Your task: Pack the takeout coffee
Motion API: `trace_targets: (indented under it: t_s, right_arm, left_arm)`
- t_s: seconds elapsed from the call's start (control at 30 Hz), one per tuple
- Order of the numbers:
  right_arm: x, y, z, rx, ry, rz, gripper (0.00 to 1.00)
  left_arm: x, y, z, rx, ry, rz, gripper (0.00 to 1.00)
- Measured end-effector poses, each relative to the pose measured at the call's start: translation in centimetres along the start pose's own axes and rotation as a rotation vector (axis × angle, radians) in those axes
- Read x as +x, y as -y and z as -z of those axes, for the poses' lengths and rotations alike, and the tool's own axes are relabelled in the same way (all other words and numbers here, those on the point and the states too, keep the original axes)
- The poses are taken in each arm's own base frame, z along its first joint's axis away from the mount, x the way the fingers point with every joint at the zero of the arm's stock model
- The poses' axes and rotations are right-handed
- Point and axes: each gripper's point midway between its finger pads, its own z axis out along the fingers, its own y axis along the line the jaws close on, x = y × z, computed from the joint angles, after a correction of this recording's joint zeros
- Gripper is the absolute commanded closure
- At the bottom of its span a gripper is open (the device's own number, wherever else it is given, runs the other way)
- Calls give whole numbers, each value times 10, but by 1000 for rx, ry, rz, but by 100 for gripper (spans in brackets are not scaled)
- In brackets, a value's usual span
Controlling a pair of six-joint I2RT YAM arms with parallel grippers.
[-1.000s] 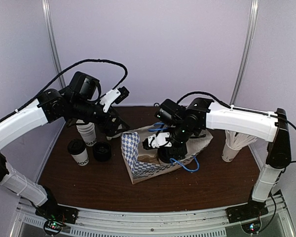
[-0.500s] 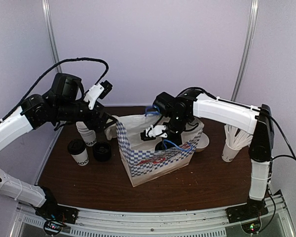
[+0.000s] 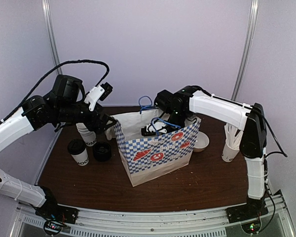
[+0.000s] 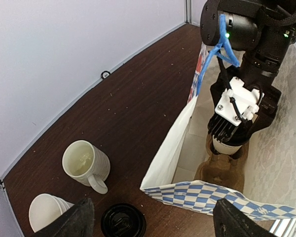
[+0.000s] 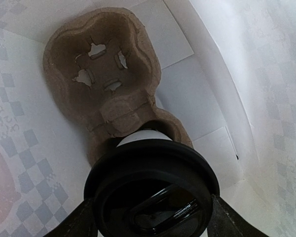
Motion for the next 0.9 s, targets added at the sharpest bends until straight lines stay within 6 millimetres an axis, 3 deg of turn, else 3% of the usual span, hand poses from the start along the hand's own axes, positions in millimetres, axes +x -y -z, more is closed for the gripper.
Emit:
trace_targets:
  t_s: [0.33, 0.6, 0.73, 0.77, 0.9]
  right_arm:
    - [2, 1, -2, 31, -33, -11, 37]
    - [3, -2, 4, 54, -47, -45, 21]
    - [4, -11, 17, 40, -39, -67, 9]
    - [4, -13, 22, 34, -34, -74, 2]
    - [-4, -20, 51, 41, 27, -80, 1]
  left_arm:
    - [-1, 0, 0, 0, 4, 28, 12]
    - [9, -17, 3, -96, -37, 60, 8]
    - [14, -27, 8, -140, -52, 67, 7]
    - [15, -29, 9, -146, -55, 68, 7]
    - [19, -31, 9, -150, -80, 69, 7]
